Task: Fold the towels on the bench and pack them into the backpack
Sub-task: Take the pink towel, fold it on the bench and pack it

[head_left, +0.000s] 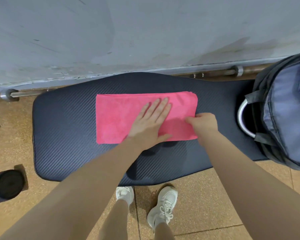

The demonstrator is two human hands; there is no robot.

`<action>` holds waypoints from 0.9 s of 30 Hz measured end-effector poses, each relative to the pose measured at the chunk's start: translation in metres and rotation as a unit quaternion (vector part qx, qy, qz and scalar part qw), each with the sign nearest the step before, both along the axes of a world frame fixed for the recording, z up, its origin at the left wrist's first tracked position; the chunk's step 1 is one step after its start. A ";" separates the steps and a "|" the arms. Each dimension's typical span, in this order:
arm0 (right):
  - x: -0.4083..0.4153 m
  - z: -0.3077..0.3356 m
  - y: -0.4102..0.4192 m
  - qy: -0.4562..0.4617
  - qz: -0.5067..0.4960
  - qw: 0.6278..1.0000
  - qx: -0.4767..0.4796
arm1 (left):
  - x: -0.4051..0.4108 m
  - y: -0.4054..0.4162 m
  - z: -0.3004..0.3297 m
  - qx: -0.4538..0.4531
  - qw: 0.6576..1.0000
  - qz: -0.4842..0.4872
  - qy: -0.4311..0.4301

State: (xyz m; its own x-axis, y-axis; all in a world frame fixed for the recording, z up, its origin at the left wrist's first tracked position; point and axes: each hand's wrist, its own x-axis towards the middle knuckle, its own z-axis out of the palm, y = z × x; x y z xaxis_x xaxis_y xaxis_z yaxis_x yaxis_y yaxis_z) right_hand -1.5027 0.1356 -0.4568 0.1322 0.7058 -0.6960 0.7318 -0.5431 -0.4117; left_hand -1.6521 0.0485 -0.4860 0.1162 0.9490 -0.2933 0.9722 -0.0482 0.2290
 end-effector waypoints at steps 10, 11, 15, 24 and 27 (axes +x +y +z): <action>-0.051 0.052 -0.041 -0.035 0.330 0.938 0.102 | -0.005 -0.009 0.020 -0.040 0.993 0.017 -0.108; -0.062 0.052 -0.046 -0.041 0.347 0.933 0.085 | -0.016 -0.018 0.022 -0.030 0.992 0.038 -0.116; -0.099 0.041 -0.067 -0.066 0.381 0.919 0.073 | -0.067 -0.056 0.027 -0.042 0.985 0.129 -0.104; -0.103 0.018 -0.066 -0.071 0.444 0.878 0.165 | -0.095 -0.070 0.021 -0.035 0.882 0.456 -0.116; -0.080 0.003 -0.068 -0.070 0.454 0.846 0.270 | -0.088 -0.062 0.021 -0.072 0.838 0.524 -0.134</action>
State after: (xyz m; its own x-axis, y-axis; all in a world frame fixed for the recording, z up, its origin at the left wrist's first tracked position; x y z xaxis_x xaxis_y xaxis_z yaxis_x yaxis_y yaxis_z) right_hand -1.5822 0.0677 -0.4537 -0.5805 0.7708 -0.2625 0.8088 0.5087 -0.2950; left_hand -1.7404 -0.0133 -0.4652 -0.6791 0.5273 -0.5106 0.3753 0.8473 0.3759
